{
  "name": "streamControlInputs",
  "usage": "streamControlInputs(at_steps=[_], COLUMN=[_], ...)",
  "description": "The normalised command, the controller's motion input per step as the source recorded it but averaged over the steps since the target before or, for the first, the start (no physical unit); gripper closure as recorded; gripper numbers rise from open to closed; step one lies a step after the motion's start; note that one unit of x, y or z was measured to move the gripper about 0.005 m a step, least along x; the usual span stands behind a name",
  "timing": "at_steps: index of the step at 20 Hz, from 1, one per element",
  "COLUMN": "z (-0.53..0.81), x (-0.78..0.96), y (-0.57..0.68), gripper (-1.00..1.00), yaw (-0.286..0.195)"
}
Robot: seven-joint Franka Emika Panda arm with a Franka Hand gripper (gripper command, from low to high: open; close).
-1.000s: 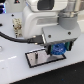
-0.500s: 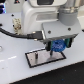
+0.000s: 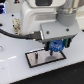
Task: Insert the blue gear onto the right peg, followed by the red gear
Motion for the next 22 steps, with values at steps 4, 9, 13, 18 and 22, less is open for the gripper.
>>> streamControlInputs(at_steps=[4,9,13,18,22], z=[-0.11,0.03,0.02,0.07,0.11], x=[0.14,0.11,0.10,0.14,0.10], y=[-0.18,-0.14,-0.07,-0.11,-0.11], gripper=[1.00,1.00,1.00,1.00,1.00], yaw=[0.000,0.000,0.000,0.000,0.000])
